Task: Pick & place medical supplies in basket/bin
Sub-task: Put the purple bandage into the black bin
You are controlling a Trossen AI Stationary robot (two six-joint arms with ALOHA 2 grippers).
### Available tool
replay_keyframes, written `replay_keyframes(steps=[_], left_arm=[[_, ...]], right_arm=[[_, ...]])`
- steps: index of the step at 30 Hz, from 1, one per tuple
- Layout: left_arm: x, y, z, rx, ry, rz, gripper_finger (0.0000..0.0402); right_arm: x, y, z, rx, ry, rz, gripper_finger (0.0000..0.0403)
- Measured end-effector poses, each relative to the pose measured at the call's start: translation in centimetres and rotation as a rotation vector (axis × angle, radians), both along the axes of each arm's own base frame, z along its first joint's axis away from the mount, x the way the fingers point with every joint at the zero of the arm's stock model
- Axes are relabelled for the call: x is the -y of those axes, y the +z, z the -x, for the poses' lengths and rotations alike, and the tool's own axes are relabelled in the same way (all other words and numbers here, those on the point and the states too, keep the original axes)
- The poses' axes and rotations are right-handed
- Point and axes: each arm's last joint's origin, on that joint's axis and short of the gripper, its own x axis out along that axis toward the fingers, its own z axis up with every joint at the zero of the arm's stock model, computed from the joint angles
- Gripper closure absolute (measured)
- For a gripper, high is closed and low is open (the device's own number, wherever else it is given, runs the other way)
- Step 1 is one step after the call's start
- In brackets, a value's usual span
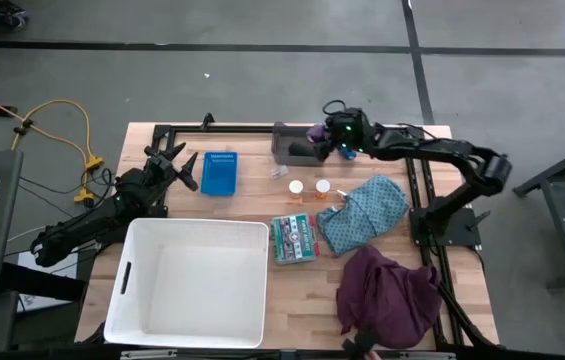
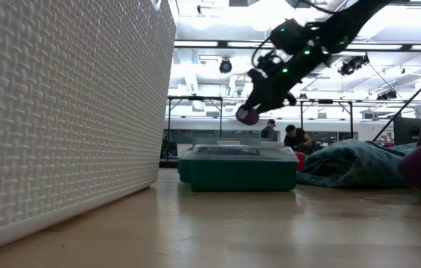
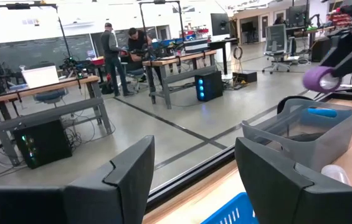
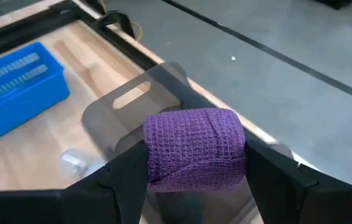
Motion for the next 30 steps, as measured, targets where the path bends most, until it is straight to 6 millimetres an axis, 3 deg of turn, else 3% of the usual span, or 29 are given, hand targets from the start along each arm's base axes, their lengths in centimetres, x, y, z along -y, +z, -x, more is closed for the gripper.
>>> replay_keyframes(steps=[7,15,30], left_arm=[[0.0,0.0,0.0,0.000,0.000,0.000,0.0185],[0.0,0.0,0.0,-0.001,0.000,0.000,0.0185],[0.0,0.0,0.0,0.000,0.000,0.000,0.0185]], right_arm=[[1.8,0.2,-2.5,-0.112,-0.135,-0.087,0.0174],[1.4,-0.3,-5.0,-0.124,-0.325,-0.143,0.0174],[1.6,-3.6,-6.4,-0.182,-0.410,-0.144,0.0174]])
